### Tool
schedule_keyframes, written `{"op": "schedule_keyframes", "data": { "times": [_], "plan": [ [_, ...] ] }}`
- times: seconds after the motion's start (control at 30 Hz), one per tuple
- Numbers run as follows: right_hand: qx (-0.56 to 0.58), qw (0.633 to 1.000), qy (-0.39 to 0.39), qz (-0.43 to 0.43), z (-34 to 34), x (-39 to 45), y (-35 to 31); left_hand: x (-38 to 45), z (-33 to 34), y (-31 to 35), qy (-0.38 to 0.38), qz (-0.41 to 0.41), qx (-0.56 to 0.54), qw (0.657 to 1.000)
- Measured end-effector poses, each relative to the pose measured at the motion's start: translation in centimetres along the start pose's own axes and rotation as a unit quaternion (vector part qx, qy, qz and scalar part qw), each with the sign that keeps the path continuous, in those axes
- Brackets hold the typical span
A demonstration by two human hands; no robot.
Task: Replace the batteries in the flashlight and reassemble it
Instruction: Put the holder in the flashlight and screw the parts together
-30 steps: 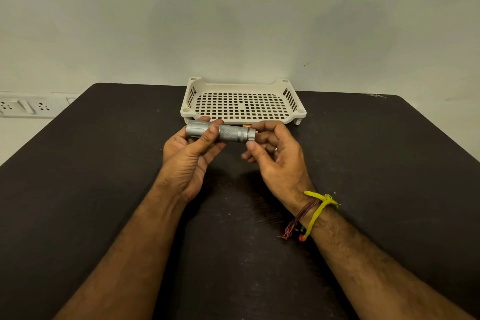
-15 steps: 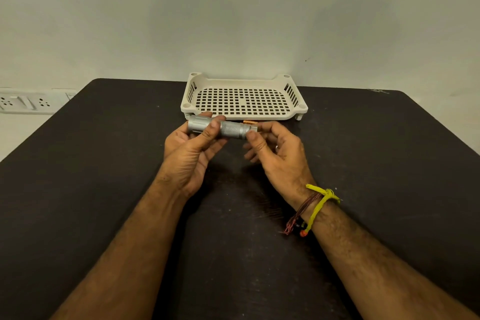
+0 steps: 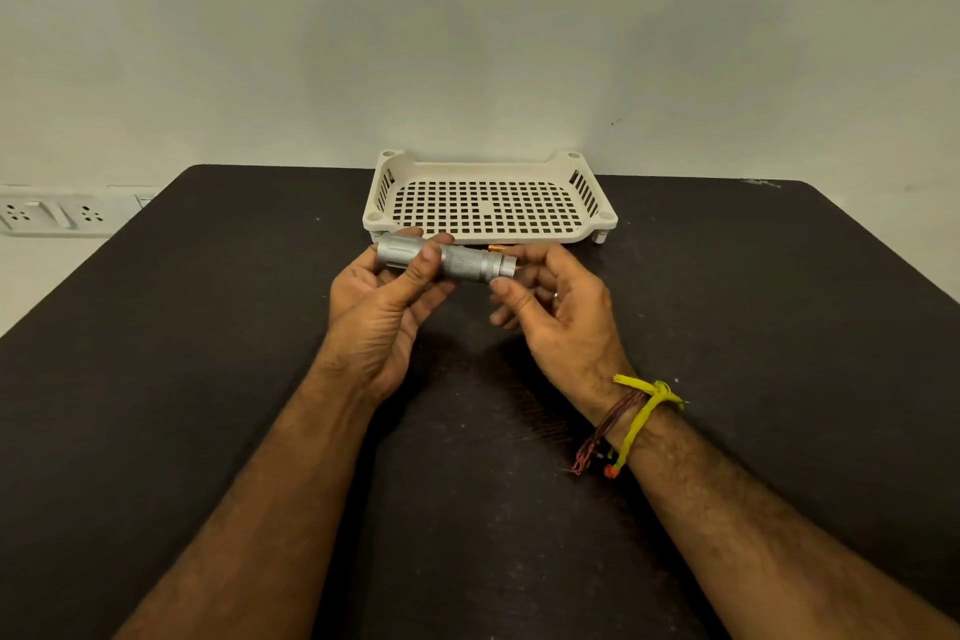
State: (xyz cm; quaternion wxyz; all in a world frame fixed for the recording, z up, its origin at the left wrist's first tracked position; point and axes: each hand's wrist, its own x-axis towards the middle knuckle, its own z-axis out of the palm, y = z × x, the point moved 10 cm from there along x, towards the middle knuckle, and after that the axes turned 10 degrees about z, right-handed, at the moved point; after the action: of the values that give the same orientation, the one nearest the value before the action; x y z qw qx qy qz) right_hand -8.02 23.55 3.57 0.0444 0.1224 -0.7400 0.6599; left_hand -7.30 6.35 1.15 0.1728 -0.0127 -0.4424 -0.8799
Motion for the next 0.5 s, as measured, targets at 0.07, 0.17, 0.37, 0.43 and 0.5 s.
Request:
{"op": "schedule_keyframes", "data": {
  "times": [0.07,0.17,0.37,0.43,0.5],
  "plan": [
    [0.011,1.0,-0.002,0.023,-0.2,0.1,0.4,0.0,-0.2,0.0,0.009,0.003,0.006,1.0],
    [0.016,1.0,-0.005,0.009,-0.1,0.1,0.1,0.1,-0.3,0.3,0.02,0.01,0.008,1.0],
    [0.039,0.999,0.016,0.002,-0.7,0.2,-0.3,0.0,-0.4,0.6,0.017,0.019,0.03,0.999],
    [0.059,0.998,0.009,0.009,-0.7,0.2,-0.2,0.1,-0.5,0.6,0.016,0.023,0.026,0.999],
    [0.058,0.998,0.002,-0.003,-0.5,0.2,-0.4,0.2,-0.6,0.8,0.017,0.029,0.021,0.999]
  ]
}}
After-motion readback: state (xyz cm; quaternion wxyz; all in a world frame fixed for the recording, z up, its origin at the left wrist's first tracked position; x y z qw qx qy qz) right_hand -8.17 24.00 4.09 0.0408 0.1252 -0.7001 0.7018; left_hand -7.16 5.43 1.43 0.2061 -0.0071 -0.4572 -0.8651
